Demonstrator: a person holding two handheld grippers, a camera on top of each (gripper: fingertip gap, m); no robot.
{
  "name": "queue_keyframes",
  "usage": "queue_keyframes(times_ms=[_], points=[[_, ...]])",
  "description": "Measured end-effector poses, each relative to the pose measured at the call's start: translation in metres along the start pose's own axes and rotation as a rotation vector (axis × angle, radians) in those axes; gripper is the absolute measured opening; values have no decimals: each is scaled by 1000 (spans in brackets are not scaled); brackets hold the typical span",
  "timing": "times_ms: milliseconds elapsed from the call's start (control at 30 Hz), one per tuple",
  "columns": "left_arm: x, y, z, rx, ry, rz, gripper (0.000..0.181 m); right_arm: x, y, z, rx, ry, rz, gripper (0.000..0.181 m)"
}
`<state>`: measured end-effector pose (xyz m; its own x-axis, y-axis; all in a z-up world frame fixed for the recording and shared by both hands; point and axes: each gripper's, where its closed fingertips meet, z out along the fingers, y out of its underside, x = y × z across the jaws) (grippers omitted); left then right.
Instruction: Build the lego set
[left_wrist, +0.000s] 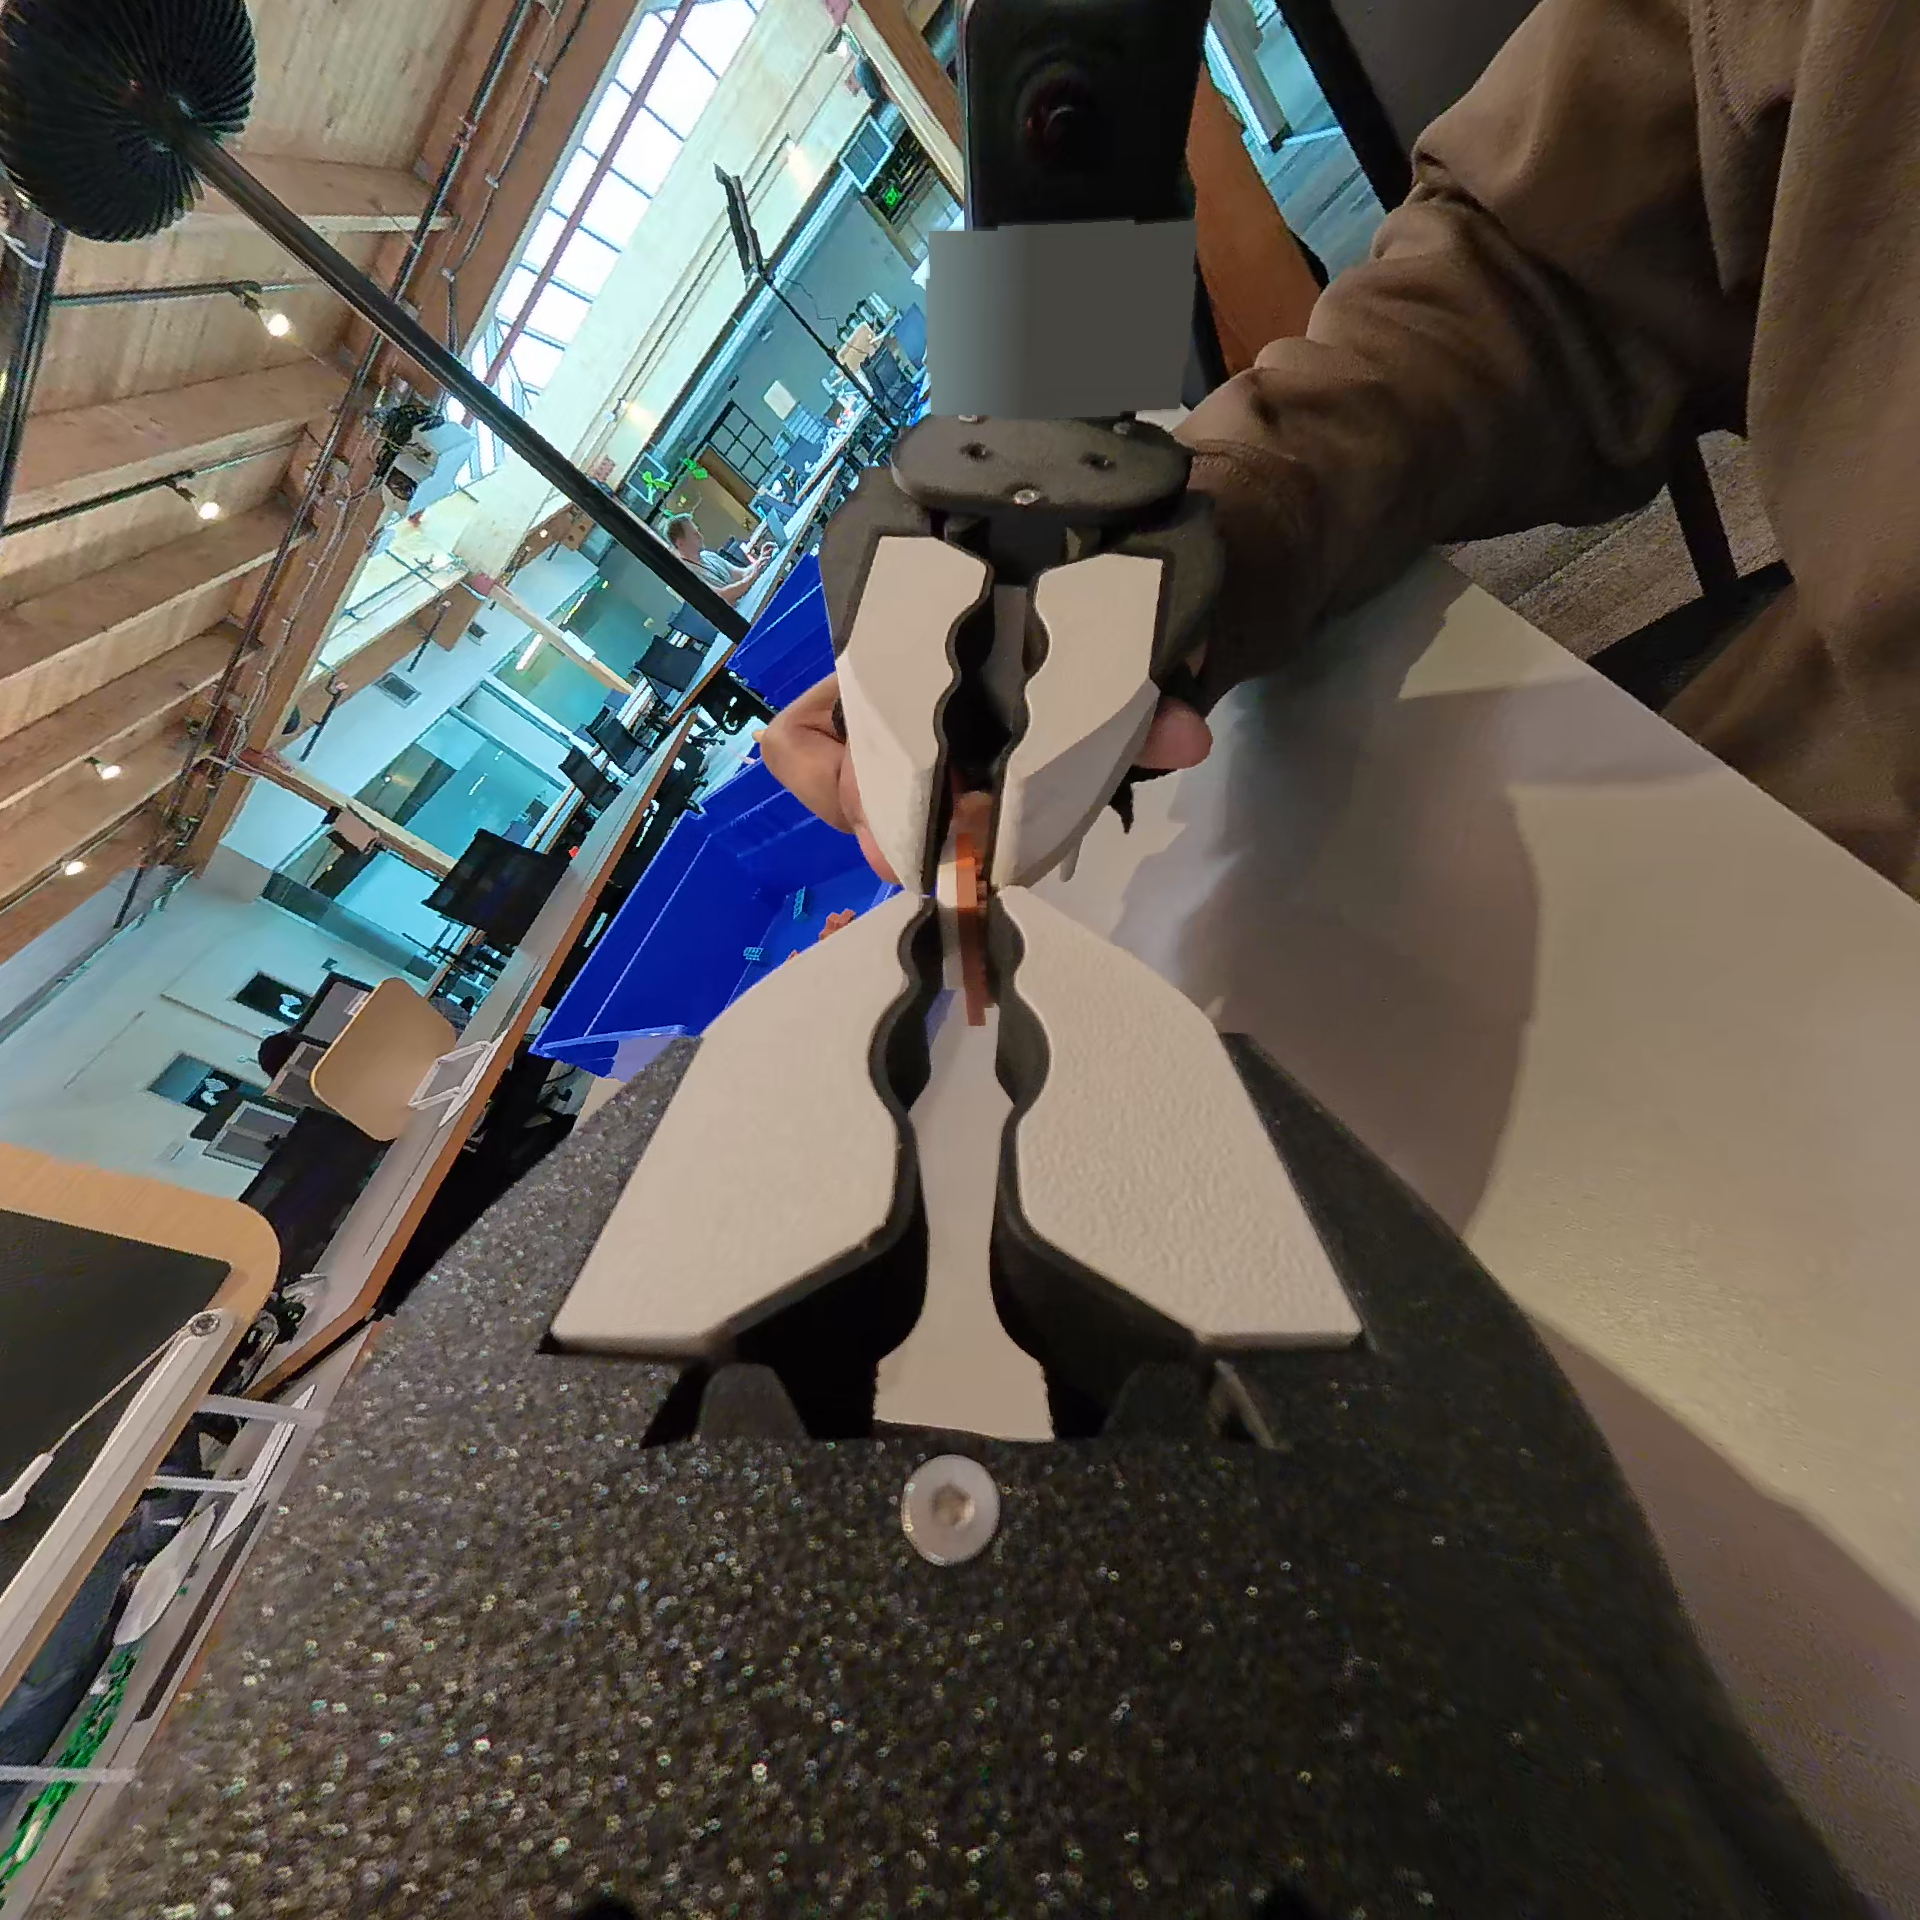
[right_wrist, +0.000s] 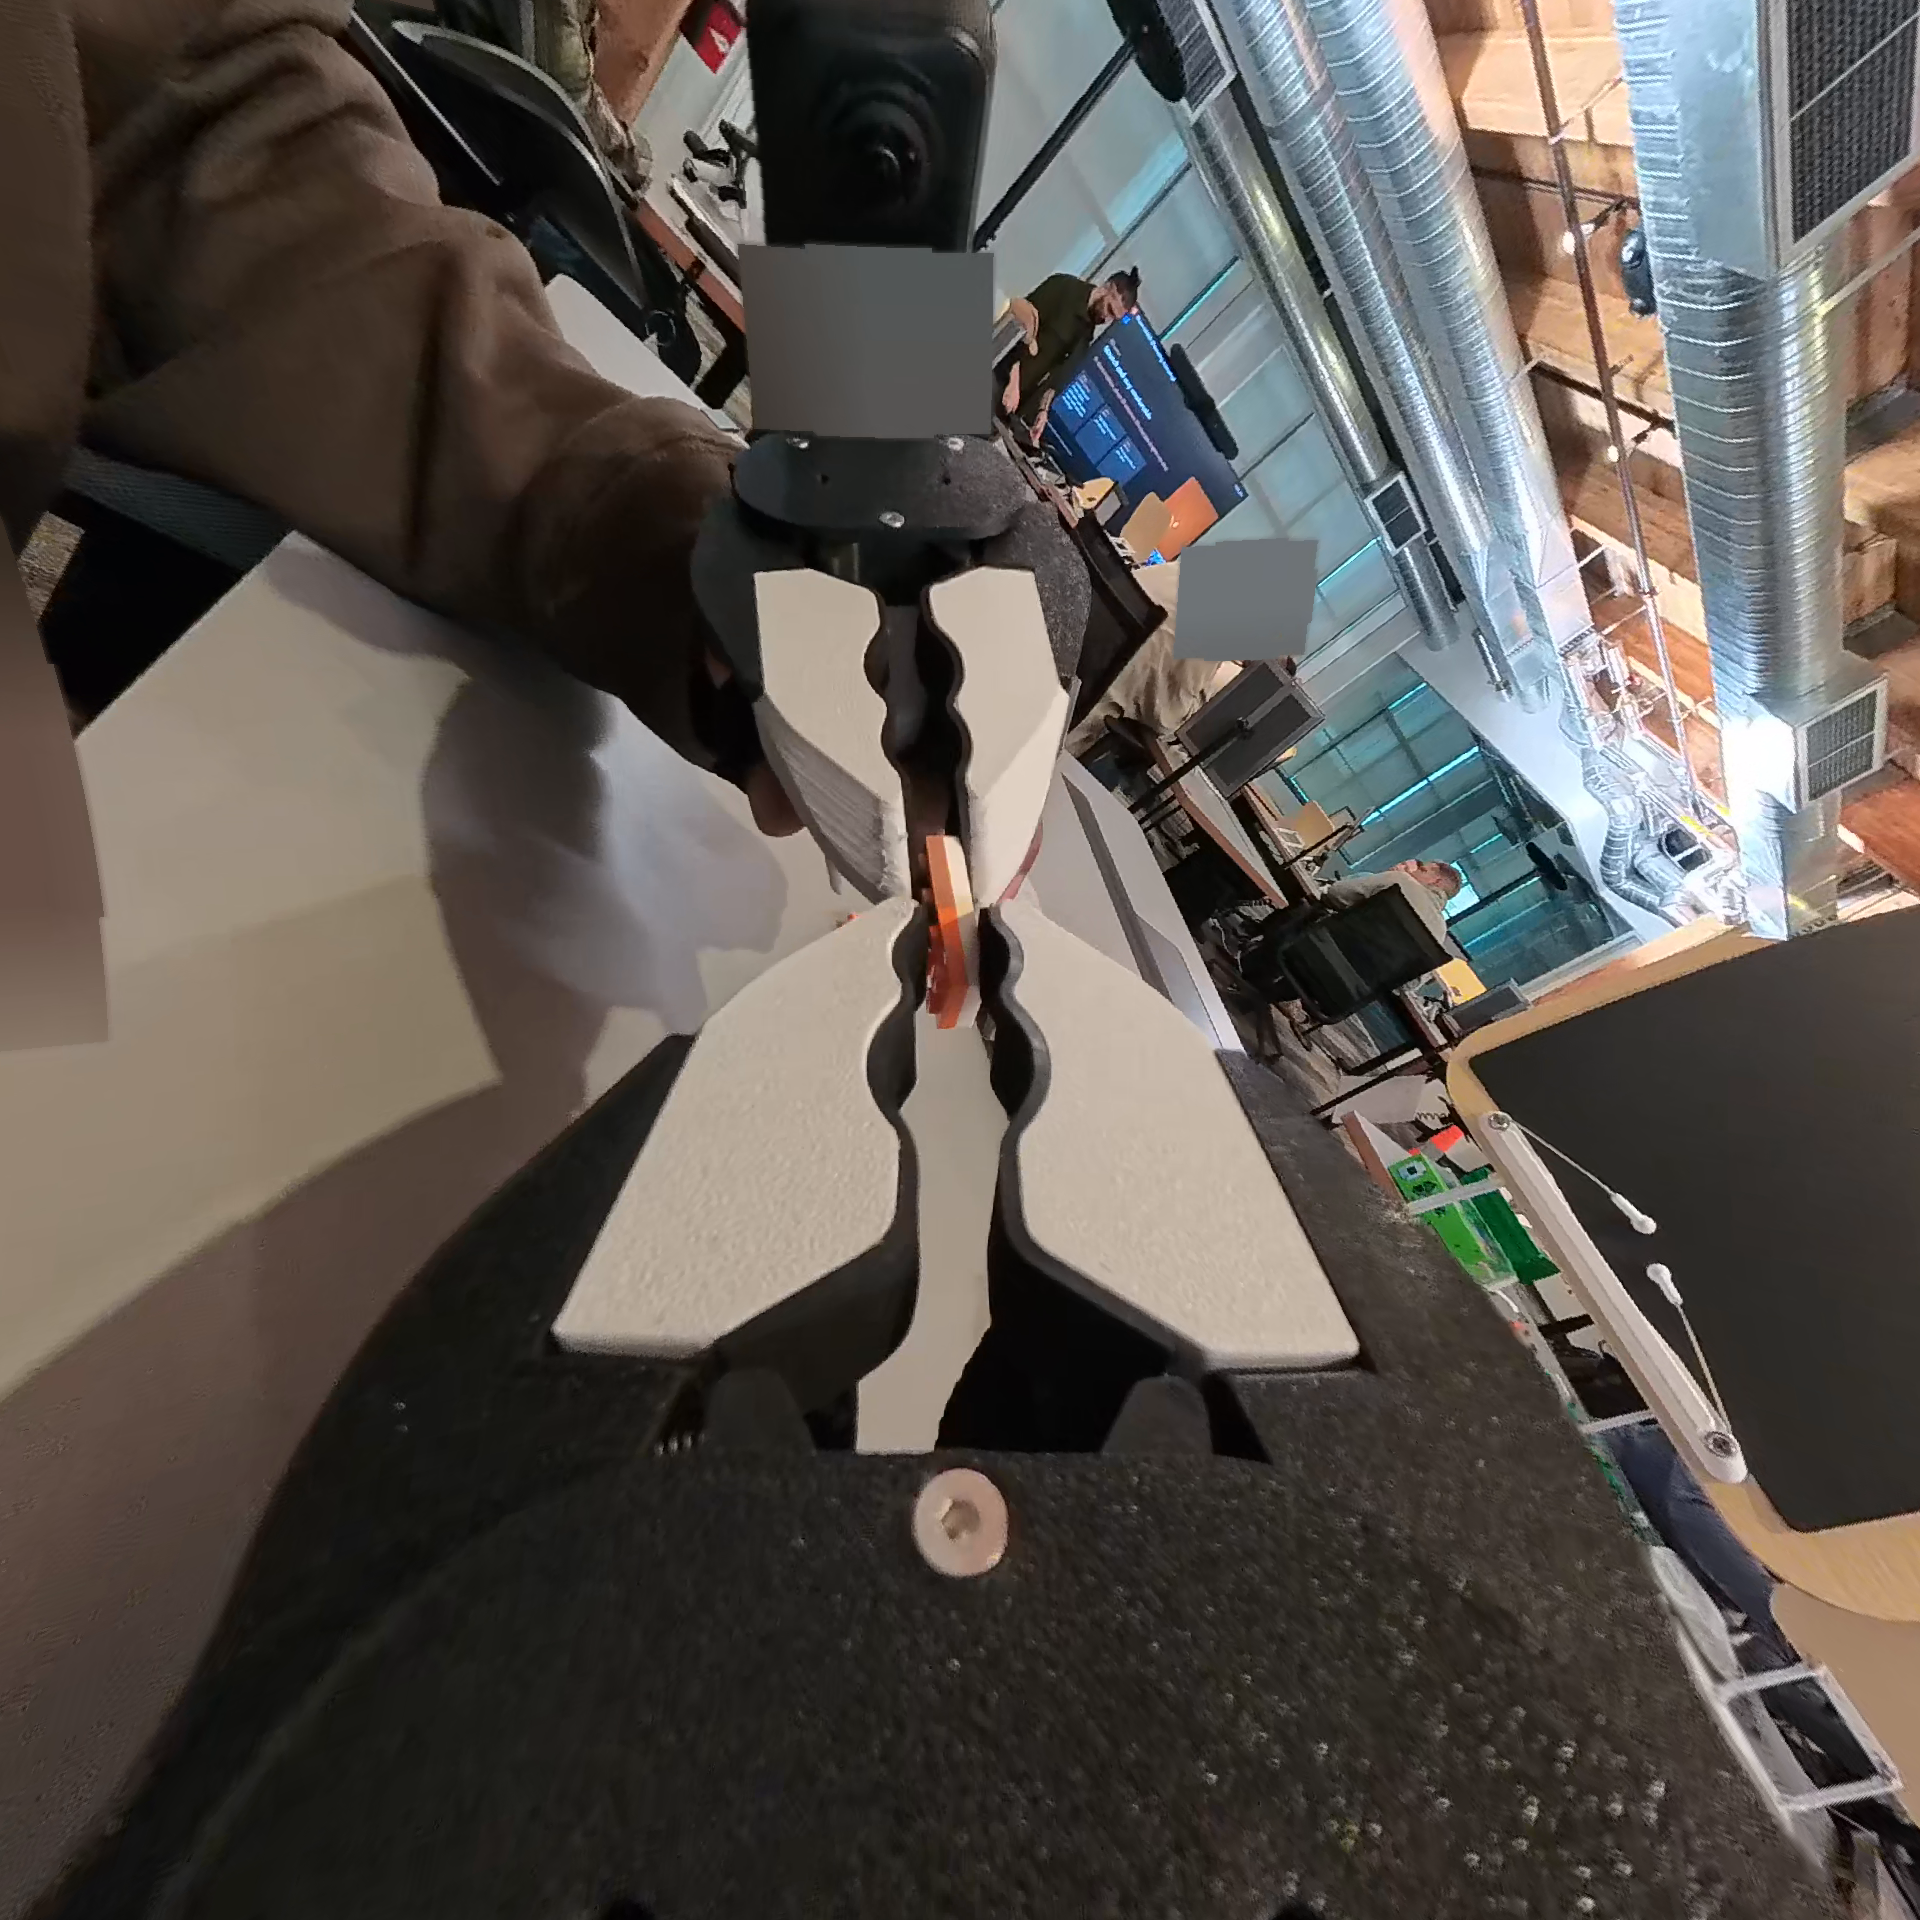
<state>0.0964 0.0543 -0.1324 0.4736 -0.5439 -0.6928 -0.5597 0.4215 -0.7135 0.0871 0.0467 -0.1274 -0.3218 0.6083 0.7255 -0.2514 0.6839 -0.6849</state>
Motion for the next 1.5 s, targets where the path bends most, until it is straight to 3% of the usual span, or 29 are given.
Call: queue_keyframes(times_ms=[333, 433, 567, 1067, 1333, 1500], points=[[-7, 4, 1, -6, -37, -49, 9, 8, 3, 0, 7, 56, -8, 11], [-9, 6, 1, -8, -41, -78, 9, 8, 4, 1, 11, 56, 7, 25], [-8, 2, -1, 27, -27, -103, 9, 7, 7, 3, -3, 47, 25, 30], [2, 5, -6, 88, 88, -234, 9, -9, 18, 4, 13, -98, 211, 9], [1, 10, -4, 64, 57, -205, 10, -9, 22, 3, 11, -127, 277, 8], [2, 19, -9, 0, 43, -117, 29, -16, 22, 5, 20, -187, 351, 8]])
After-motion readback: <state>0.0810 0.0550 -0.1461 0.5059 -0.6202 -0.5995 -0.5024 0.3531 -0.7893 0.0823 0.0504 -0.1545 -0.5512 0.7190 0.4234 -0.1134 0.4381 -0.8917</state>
